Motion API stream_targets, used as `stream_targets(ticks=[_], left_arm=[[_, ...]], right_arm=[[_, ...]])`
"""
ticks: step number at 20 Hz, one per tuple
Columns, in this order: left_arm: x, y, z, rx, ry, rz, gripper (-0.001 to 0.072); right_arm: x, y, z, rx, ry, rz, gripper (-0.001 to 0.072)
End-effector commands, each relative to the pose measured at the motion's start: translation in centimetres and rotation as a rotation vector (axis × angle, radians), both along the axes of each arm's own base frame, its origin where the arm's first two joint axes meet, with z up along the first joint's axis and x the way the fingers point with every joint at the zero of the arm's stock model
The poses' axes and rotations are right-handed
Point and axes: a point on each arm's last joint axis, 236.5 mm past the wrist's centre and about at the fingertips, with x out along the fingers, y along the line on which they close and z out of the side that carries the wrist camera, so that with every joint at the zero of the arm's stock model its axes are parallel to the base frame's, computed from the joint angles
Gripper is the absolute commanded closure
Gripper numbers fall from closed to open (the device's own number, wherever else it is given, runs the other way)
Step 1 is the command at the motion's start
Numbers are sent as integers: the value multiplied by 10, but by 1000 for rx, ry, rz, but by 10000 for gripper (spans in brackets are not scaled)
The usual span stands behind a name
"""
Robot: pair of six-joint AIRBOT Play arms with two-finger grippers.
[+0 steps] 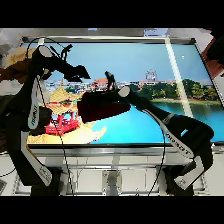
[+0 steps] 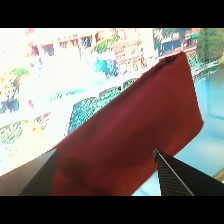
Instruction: Fold the shirts.
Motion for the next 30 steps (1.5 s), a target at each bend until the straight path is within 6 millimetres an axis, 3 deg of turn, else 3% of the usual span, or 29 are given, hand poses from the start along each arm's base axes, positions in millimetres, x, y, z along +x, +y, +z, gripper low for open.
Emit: stream_targets(ticks=[1, 4, 9, 11, 12, 13, 15, 19, 25, 27, 28, 29, 30], left_arm=[[-7, 8, -1, 1, 34, -7, 15], [-13, 11, -2, 4, 57, -19, 15], [-7, 11, -1, 2, 35, -3, 15], [5, 9, 2, -13, -8, 26, 15], [13, 6, 7, -34, -40, 41, 15], [20, 0, 13, -62, -85, 32, 15], [34, -13, 32, -138, -181, 18, 15], [56, -26, 63, -246, -318, 38, 15], [63, -24, 69, -239, -364, 47, 16], [61, -24, 70, -240, -361, 42, 16], [59, -25, 70, -240, -356, 36, 17], [57, -25, 69, -239, -351, 29, 25], [55, -26, 70, -240, -346, 22, 25]], right_arm=[[6, -5, 3, -12, -39, 3, 306], [31, -67, 5, -95, -45, 9, 307], [70, -214, -19, -227, 107, -120, 305], [75, -254, -26, -239, 169, -179, 295], [75, -266, -32, -239, 197, -189, 211], [71, -274, -40, -237, 236, -186, 79], [64, -275, -62, -244, 290, -166, 50], [67, -242, -89, -170, 294, -124, 51], [68, -187, -99, -5, 318, -106, 64], [62, -177, -99, -8, 319, -79, 138], [59, -174, -99, -4, 323, -71, 243], [59, -173, -97, 1, 325, -68, 419], [59, -173, -94, 6, 321, -53, 648]])
